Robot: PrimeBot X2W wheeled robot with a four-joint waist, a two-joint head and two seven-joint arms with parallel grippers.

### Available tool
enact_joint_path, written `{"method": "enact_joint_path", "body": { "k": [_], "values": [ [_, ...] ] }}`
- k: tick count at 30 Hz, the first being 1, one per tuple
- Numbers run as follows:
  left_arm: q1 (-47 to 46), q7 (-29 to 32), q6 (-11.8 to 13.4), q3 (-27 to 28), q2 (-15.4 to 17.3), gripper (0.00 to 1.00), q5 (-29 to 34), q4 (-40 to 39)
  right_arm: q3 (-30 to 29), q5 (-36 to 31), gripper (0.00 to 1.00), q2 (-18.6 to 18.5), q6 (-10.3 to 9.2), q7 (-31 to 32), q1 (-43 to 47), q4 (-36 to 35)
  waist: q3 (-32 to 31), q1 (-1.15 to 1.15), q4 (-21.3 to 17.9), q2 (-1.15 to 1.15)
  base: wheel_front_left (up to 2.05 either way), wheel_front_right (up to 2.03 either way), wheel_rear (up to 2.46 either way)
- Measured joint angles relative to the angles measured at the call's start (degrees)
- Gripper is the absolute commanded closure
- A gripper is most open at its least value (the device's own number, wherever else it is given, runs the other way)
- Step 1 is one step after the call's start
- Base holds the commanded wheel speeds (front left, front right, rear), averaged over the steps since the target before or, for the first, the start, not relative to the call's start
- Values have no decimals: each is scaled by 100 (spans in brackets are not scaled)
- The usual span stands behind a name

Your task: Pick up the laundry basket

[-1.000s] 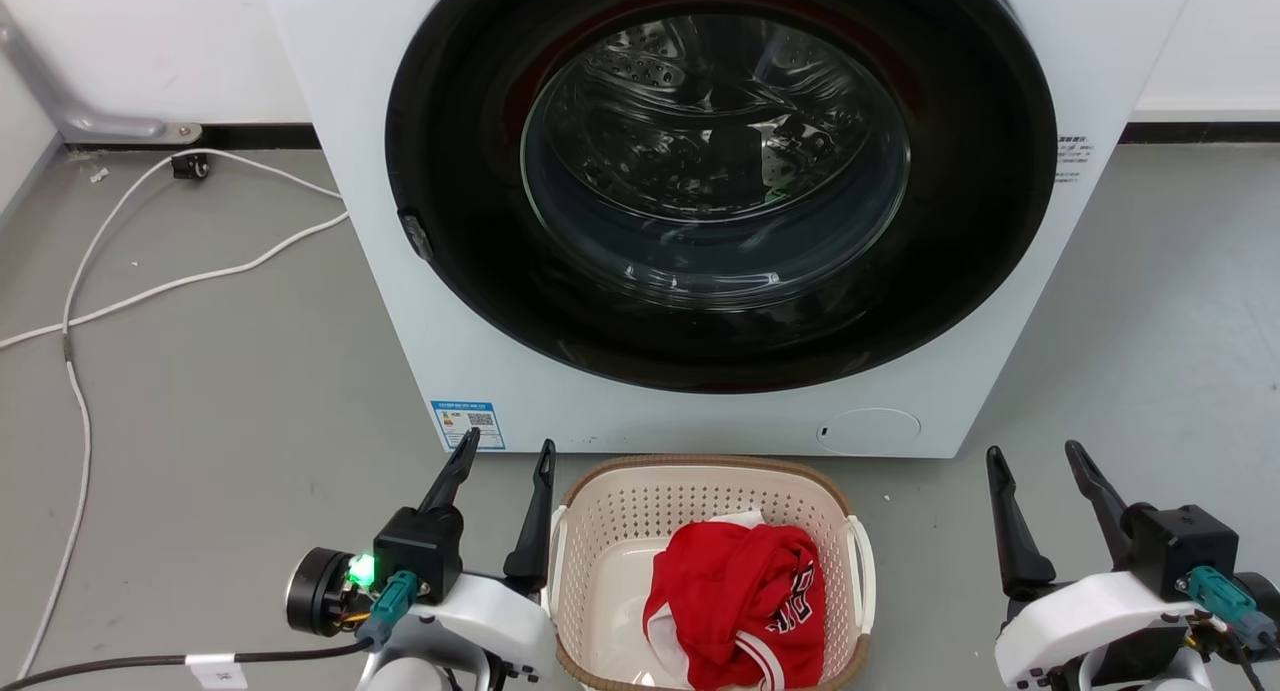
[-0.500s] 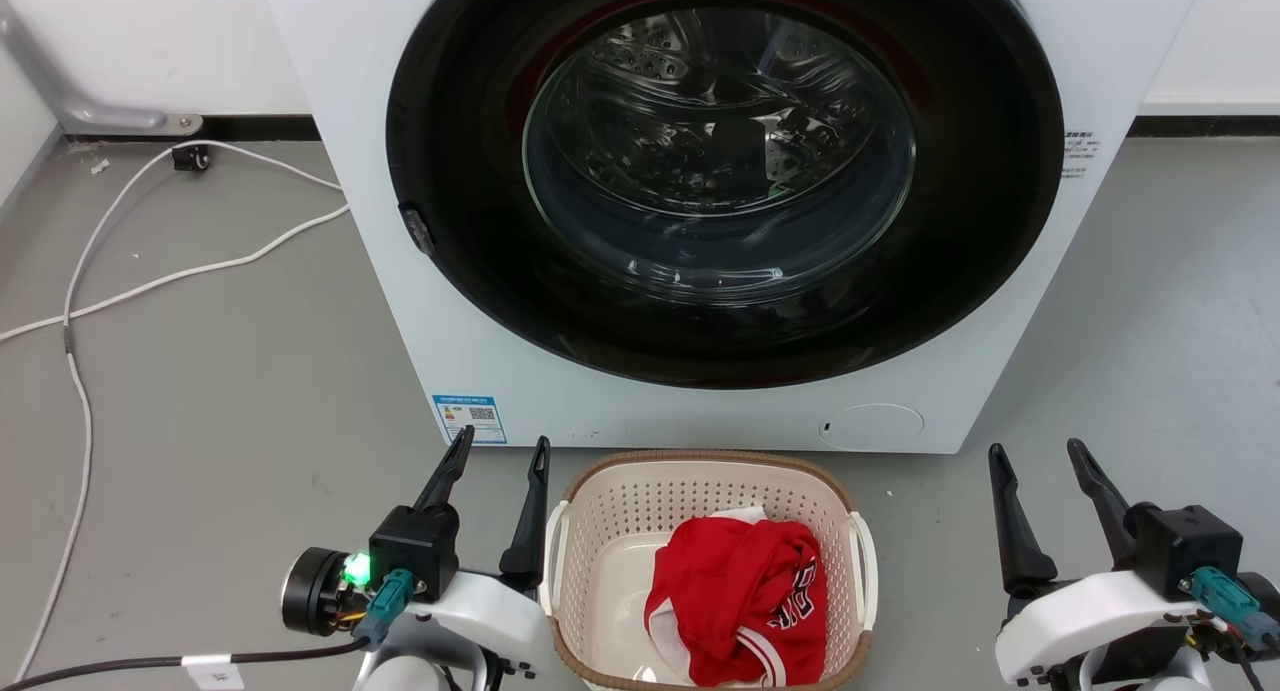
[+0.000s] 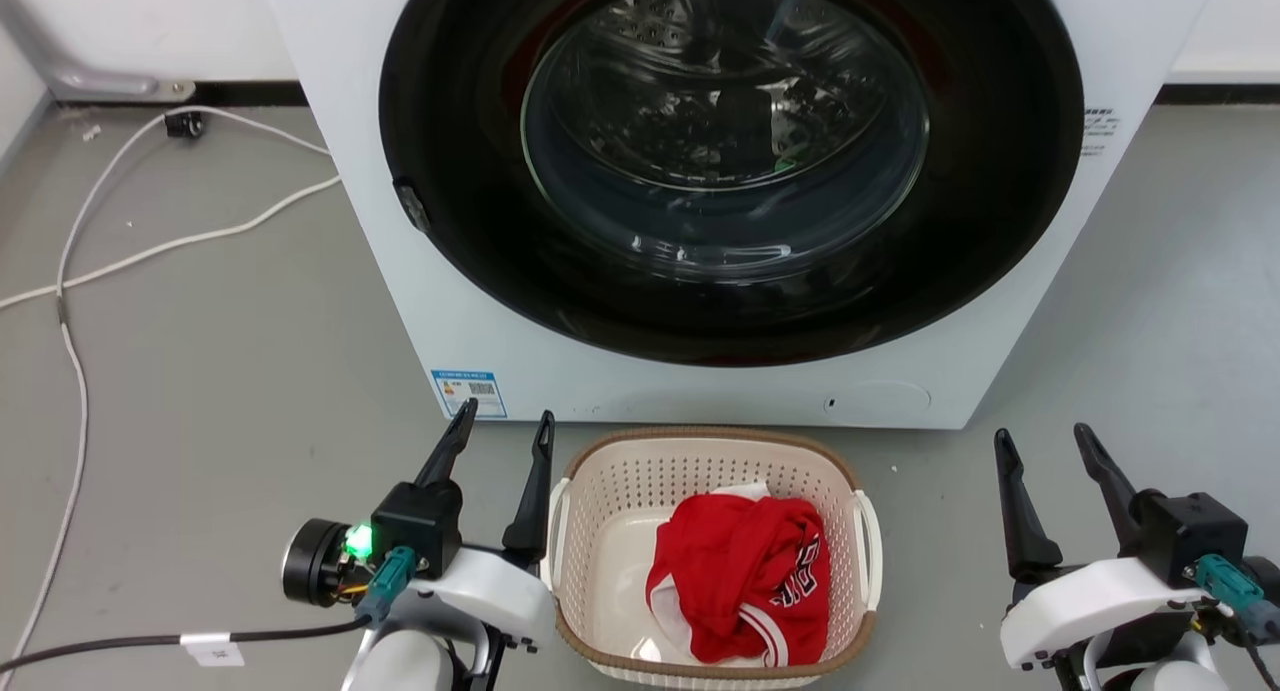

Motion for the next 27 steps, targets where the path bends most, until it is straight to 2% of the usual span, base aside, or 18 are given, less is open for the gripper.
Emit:
{"method": "enact_joint_path", "body": {
  "k": [11, 27],
  "values": [
    [-798, -2, -99, 94, -14, 0, -26, 488, -99, 15, 0, -64, 0, -292, -718, 745, 892, 0, -14, 0, 0, 0, 0],
    [-2178, -2, -294, 264, 26, 0, -145, 2078, 382, 447, 0, -293, 0, -564, -2314, 2692, 2849, 1, -103, 0, 0, 0, 0]
  ]
}}
